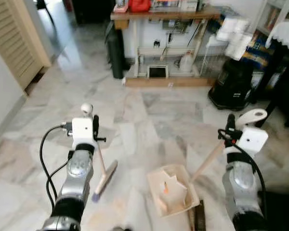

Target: Sweep floor

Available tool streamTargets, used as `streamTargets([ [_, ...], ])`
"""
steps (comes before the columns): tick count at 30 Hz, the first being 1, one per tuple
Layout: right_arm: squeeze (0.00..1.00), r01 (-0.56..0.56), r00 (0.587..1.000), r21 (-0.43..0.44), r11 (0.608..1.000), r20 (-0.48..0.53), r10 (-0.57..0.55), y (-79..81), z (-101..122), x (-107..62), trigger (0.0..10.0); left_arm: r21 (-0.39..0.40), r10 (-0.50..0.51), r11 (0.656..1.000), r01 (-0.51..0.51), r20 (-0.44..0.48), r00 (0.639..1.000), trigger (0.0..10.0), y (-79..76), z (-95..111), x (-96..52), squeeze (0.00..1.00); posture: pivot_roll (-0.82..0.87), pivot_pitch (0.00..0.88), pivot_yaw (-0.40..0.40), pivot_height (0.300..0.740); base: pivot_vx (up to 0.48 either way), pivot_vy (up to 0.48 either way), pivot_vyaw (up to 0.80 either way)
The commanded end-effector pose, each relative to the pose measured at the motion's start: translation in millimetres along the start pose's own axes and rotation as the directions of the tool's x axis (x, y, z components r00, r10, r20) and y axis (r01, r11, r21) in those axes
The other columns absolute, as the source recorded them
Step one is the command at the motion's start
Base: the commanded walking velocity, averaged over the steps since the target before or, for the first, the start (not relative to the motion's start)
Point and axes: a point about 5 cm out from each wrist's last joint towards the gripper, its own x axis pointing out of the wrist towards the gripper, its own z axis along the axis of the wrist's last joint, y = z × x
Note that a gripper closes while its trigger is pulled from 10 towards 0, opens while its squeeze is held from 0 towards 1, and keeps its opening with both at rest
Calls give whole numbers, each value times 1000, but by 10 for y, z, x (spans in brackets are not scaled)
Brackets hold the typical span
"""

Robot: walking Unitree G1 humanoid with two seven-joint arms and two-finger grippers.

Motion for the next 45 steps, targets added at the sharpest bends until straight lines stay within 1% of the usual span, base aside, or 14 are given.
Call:
streamTargets([
  [1, 0, 5, 999, 21, 1000, 43, -5, 11, 89, 38, 10000, 20, 7, 1000, -8, 52, 999, 10000, 27, 99, 40, 0, -60, 7, 25, 740, -375, 0, 0],
  [6, 0, 4, 999, 18, 1000, 41, -4, -5, 91, 37, 10000, 23, 14, 1000, -16, 51, 999, 10000, 47, 97, 39, 0, -60, 17, 20, 740, -370, 0, 0],
  [14, 0, -1, 999, 16, 1000, 43, 0, -16, 106, 47, 10000, 18, 22, 1000, -22, 51, 998, 10000, 35, 100, 39, 0, -62, 27, 13, 740, -353, 0, 0],
  [30, 0, -6, 1000, 19, 1000, 30, 6, 3, 89, 37, 10000, 10, 26, 1000, -27, 48, 999, 10000, 26, 93, 28, 0, -59, 39, 10, 740, -352, 0, 0],
  [45, 0, -6, 1000, 19, 1000, 16, 6, 36, 57, 23, 10000, 10, 18, 1000, -19, 48, 999, 10000, 16, 105, 48, 0, -55, 32, 24, 740, -349, 0, 0],
])
